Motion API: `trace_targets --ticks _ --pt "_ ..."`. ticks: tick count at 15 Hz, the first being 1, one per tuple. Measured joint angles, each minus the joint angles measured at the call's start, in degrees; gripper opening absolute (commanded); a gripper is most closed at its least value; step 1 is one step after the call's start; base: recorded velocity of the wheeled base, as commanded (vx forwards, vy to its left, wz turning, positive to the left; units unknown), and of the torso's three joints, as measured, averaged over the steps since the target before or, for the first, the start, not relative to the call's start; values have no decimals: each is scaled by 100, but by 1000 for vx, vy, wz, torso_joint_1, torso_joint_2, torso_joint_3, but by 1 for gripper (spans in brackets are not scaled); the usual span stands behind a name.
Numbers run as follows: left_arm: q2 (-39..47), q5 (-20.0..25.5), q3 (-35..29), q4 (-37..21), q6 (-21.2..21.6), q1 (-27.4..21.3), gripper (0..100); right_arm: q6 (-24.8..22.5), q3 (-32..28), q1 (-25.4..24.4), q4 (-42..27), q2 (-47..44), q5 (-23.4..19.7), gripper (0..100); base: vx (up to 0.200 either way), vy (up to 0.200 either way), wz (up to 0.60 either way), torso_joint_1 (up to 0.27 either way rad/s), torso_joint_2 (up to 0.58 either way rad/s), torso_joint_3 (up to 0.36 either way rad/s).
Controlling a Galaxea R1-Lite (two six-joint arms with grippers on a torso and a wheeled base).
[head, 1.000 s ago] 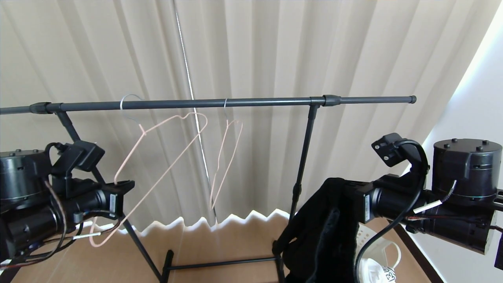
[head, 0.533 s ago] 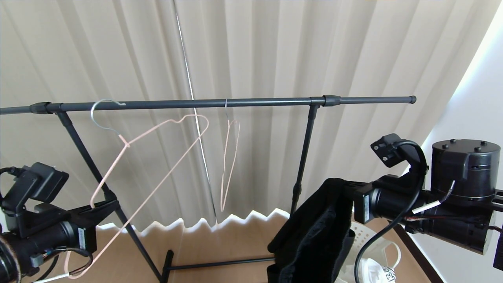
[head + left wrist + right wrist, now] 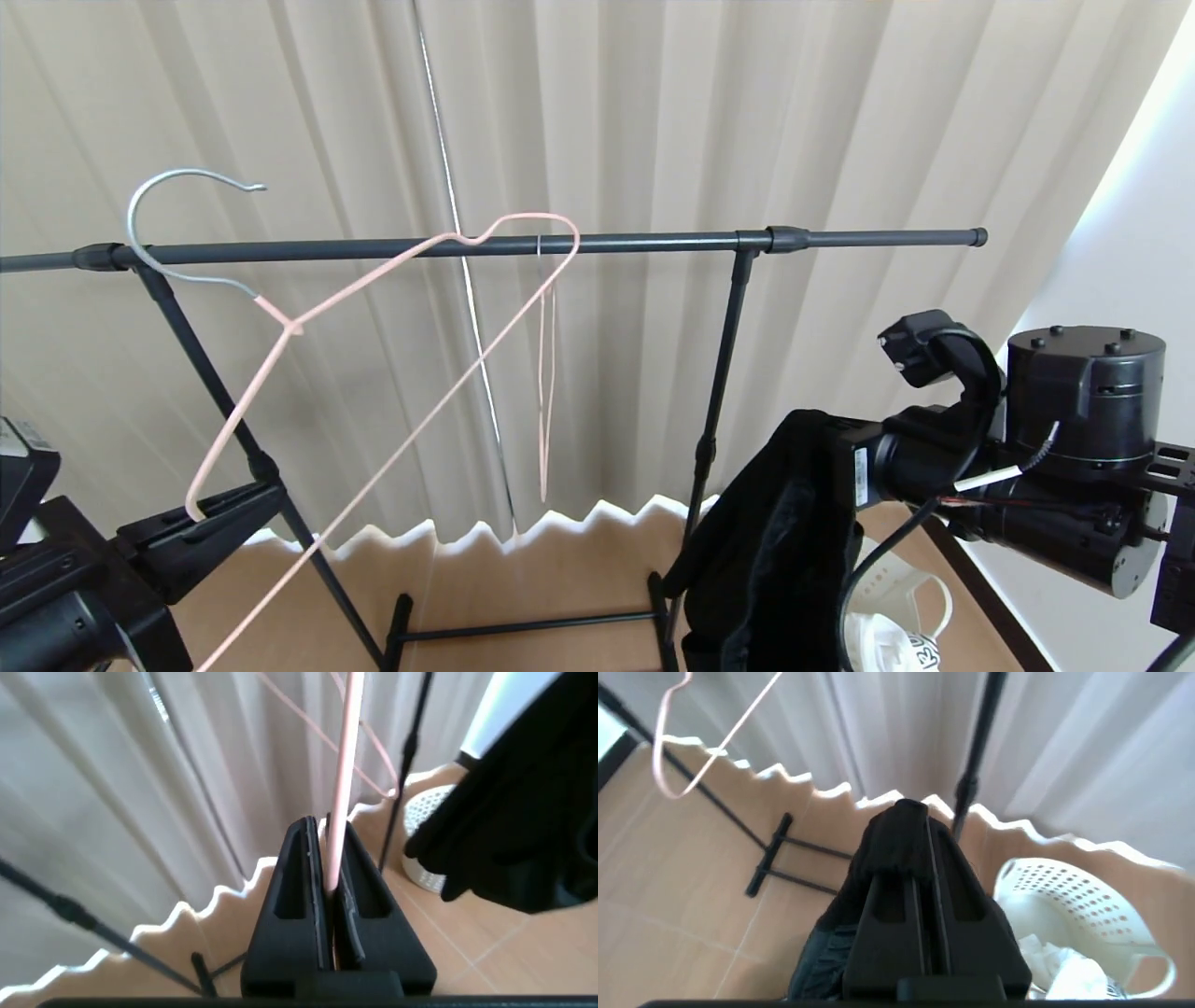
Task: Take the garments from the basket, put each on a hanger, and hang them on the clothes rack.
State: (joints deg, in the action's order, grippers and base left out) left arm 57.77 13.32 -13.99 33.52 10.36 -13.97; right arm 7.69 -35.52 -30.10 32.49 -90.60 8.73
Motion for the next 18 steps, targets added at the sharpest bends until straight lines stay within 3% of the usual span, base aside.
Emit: trace_targets --ticks 9,15,18 --pt "1215 -96 80 -6 201 -1515 0 -6 -667 -20 9 -512 1612 0 0 0 0 0 0 0" --pt "1990 -389 113 41 201 -2306 0 -4 -844 -101 11 -603 2113 0 0 0 0 0 0 0" --pt "2345 -471 -66 197 162 -2527 0 -6 -828 -247 7 -634 2148 0 0 0 0 0 0 0"
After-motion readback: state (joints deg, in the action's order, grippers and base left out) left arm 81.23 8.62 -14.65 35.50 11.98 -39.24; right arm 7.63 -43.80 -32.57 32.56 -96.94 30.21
